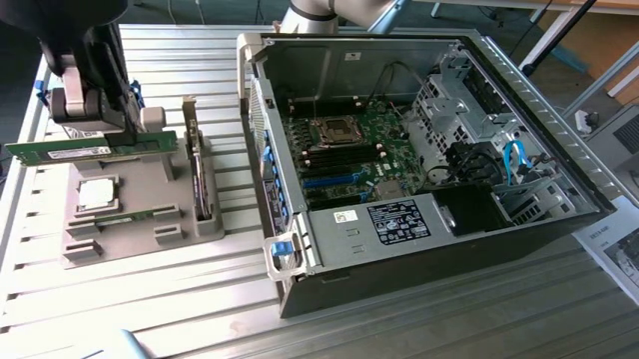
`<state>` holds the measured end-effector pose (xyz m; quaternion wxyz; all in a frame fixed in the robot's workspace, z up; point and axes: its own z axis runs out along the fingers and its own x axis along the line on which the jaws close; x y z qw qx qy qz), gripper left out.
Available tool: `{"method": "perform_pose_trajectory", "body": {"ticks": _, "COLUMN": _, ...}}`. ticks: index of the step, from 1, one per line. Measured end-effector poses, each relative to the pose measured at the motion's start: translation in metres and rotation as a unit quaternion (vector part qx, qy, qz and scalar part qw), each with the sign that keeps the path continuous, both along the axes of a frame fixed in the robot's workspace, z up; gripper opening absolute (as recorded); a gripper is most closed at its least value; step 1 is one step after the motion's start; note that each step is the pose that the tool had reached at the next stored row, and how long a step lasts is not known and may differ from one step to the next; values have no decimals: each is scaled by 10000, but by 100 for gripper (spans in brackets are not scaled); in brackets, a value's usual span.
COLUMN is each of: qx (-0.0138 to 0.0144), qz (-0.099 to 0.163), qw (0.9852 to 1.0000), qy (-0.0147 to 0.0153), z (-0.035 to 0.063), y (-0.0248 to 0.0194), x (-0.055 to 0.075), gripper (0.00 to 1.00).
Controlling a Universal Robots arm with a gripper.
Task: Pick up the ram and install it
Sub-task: 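Pick up the ram and move it above insertion slot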
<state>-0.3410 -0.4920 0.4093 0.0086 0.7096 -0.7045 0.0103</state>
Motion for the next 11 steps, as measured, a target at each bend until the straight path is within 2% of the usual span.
{"method": "perform_pose_trajectory", "body": {"ticks": 8, "qx": 0, "qz": 0, "qw": 10000, "qy": 0, "z": 0, "y": -2, "x": 151, "gripper": 12}}
{"method": "perform_pose_trajectory", "body": {"ticks": 11, "qx": 1, "qz": 0, "qw": 10000, "qy": -1, "z": -1, "y": -5, "x": 260, "gripper": 12}}
